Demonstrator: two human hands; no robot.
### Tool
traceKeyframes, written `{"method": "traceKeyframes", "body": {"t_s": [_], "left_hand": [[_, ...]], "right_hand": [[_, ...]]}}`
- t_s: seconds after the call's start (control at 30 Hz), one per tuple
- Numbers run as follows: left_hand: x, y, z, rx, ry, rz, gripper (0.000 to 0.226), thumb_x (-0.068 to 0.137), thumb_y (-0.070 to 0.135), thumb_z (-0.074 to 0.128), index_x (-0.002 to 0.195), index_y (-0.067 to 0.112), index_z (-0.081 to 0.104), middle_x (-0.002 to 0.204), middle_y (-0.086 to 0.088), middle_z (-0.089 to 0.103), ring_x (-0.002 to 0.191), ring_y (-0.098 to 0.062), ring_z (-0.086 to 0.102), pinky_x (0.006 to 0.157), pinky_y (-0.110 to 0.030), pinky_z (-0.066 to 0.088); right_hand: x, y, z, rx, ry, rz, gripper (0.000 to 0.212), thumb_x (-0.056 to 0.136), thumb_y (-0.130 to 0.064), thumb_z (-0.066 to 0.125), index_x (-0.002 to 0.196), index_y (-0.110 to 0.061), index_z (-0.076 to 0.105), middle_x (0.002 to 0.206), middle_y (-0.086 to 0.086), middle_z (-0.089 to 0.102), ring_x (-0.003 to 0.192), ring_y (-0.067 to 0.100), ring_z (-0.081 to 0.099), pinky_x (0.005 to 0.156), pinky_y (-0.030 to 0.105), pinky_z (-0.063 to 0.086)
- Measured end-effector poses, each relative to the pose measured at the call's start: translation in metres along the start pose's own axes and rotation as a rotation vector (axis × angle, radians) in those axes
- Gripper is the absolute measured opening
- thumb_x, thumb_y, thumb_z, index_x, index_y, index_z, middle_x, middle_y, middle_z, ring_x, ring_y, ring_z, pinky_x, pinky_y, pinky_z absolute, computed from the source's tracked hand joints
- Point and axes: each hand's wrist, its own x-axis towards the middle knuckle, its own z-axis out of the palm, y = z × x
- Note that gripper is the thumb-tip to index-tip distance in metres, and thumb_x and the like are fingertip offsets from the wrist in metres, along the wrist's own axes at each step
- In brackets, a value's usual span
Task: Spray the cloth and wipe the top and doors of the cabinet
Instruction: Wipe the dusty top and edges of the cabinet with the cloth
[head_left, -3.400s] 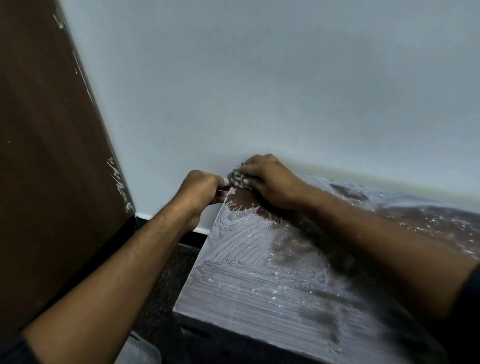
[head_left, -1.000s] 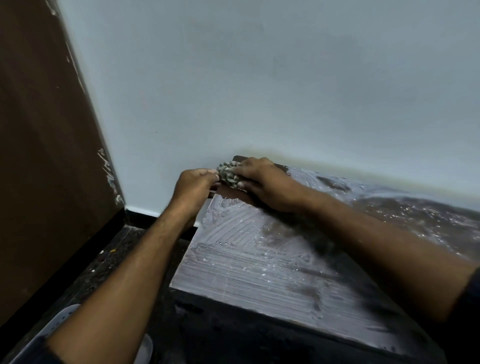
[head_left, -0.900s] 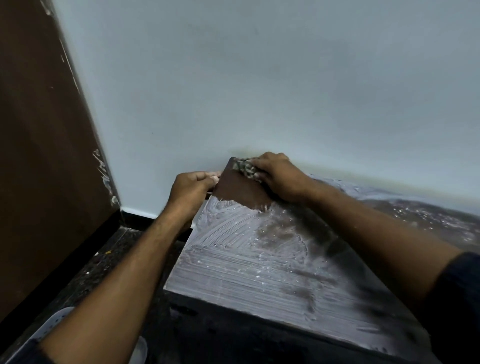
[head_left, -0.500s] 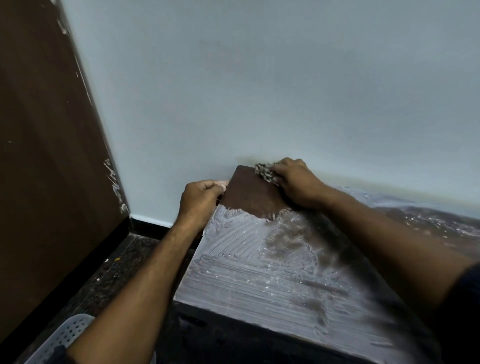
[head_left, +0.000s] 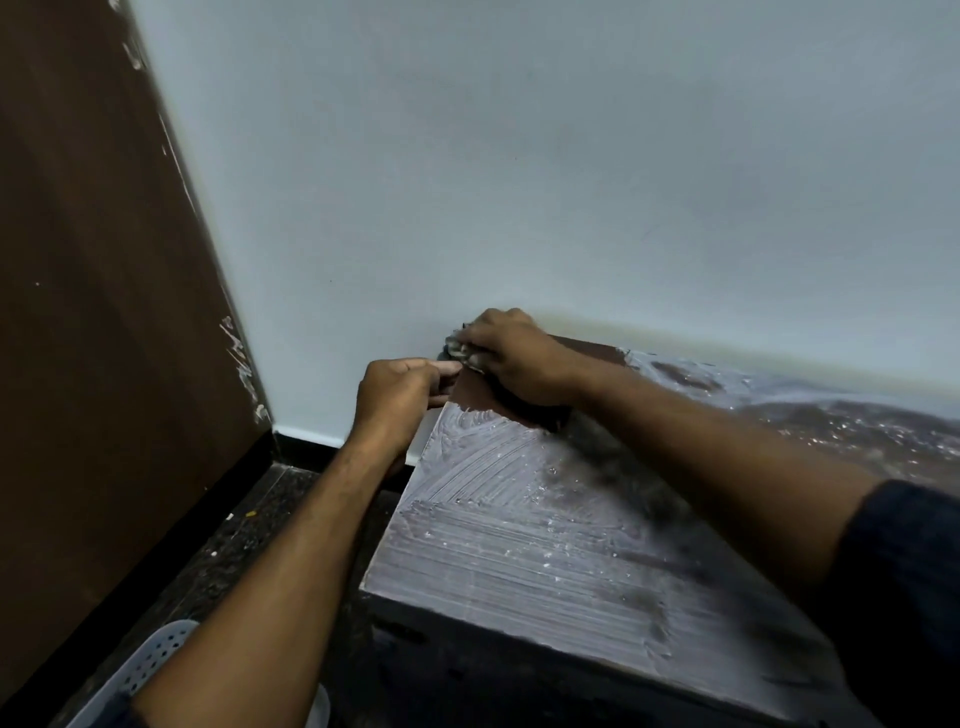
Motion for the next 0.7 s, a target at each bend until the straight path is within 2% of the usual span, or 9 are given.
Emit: {"method": "traceKeyframes", "body": {"t_s": [0.1, 0.2, 0.27, 0.33, 0.4, 0.5, 0.57, 0.63, 0.7], "left_hand": [[0.000, -0.002, -0.001, -0.053, 0.024, -0.003, 0.042, 0.039, 0.021, 0.061, 0.074, 0.011, 0.081, 0.078, -0.009, 0.078, 0.077, -0.023, 0.076, 0.071, -0.031, 0.059], [0.000, -0.003, 0.001, -0.015, 0.031, -0.001, 0.041, 0.050, 0.012, 0.049, 0.073, 0.017, 0.081, 0.079, -0.006, 0.078, 0.077, -0.022, 0.076, 0.079, -0.036, 0.059], [-0.001, -0.005, 0.001, -0.004, 0.042, -0.013, 0.041, 0.053, 0.011, 0.047, 0.074, 0.017, 0.081, 0.078, -0.005, 0.078, 0.076, -0.022, 0.076, 0.077, -0.035, 0.059], [-0.001, -0.007, 0.002, -0.020, 0.063, -0.025, 0.034, 0.056, 0.015, 0.050, 0.070, 0.018, 0.080, 0.073, -0.006, 0.077, 0.072, -0.022, 0.075, 0.070, -0.030, 0.058], [-0.002, -0.007, 0.002, -0.018, 0.062, -0.027, 0.030, 0.063, 0.015, 0.051, 0.071, 0.018, 0.079, 0.073, -0.004, 0.077, 0.072, -0.020, 0.075, 0.069, -0.028, 0.057], [-0.004, -0.006, 0.003, -0.023, 0.039, -0.029, 0.026, 0.075, 0.012, 0.055, 0.084, 0.017, 0.079, 0.079, -0.002, 0.078, 0.081, -0.021, 0.075, 0.076, -0.032, 0.058], [-0.005, -0.003, 0.003, -0.035, 0.035, -0.035, 0.019, 0.077, 0.014, 0.061, 0.083, 0.015, 0.079, 0.079, -0.004, 0.078, 0.082, -0.023, 0.075, 0.080, -0.035, 0.058], [-0.007, 0.000, 0.003, -0.047, 0.031, -0.043, 0.018, 0.071, 0.019, 0.063, 0.077, 0.014, 0.079, 0.079, -0.007, 0.078, 0.080, -0.024, 0.074, 0.081, -0.036, 0.058], [-0.007, 0.000, 0.003, -0.046, 0.034, -0.047, 0.027, 0.061, 0.019, 0.058, 0.075, 0.015, 0.080, 0.079, -0.008, 0.078, 0.078, -0.023, 0.074, 0.081, -0.036, 0.059]], "right_hand": [[-0.006, 0.024, -0.013, 0.000, -0.016, 0.017, 0.038, 0.099, -0.018, 0.055, 0.137, -0.015, 0.056, 0.132, 0.013, 0.056, 0.122, 0.030, 0.048, 0.106, 0.032, 0.032], [0.005, 0.017, -0.008, -0.093, 0.057, 0.179, 0.040, 0.100, -0.019, 0.049, 0.140, -0.019, 0.051, 0.137, 0.013, 0.050, 0.125, 0.035, 0.043, 0.109, 0.039, 0.033], [0.007, -0.001, -0.001, -0.055, 0.043, 0.082, 0.038, 0.099, -0.019, 0.051, 0.137, -0.019, 0.055, 0.134, 0.011, 0.054, 0.124, 0.032, 0.046, 0.108, 0.038, 0.035], [-0.007, -0.004, -0.002, 0.050, -0.004, -0.076, 0.035, 0.097, -0.018, 0.057, 0.132, -0.016, 0.061, 0.127, 0.010, 0.061, 0.118, 0.024, 0.051, 0.102, 0.028, 0.034], [-0.022, 0.011, -0.011, 0.087, -0.032, -0.098, 0.036, 0.097, -0.020, 0.058, 0.133, -0.016, 0.060, 0.127, 0.009, 0.061, 0.115, 0.019, 0.050, 0.099, 0.023, 0.033], [-0.022, 0.034, -0.018, 0.006, 0.014, 0.100, 0.039, 0.100, -0.015, 0.053, 0.138, -0.015, 0.054, 0.135, 0.013, 0.054, 0.125, 0.030, 0.046, 0.109, 0.035, 0.035], [-0.010, 0.029, -0.012, -0.055, 0.047, 0.229, 0.041, 0.101, -0.015, 0.048, 0.141, -0.017, 0.050, 0.139, 0.013, 0.049, 0.127, 0.035, 0.040, 0.110, 0.041, 0.034], [-0.006, 0.011, -0.003, -0.007, 0.068, 0.157, 0.039, 0.100, -0.017, 0.049, 0.138, -0.018, 0.053, 0.136, 0.011, 0.051, 0.125, 0.033, 0.042, 0.107, 0.039, 0.034], [-0.017, 0.004, -0.002, 0.090, 0.016, -0.006, 0.035, 0.097, -0.018, 0.055, 0.132, -0.017, 0.059, 0.126, 0.009, 0.058, 0.115, 0.024, 0.047, 0.099, 0.029, 0.033]]}}
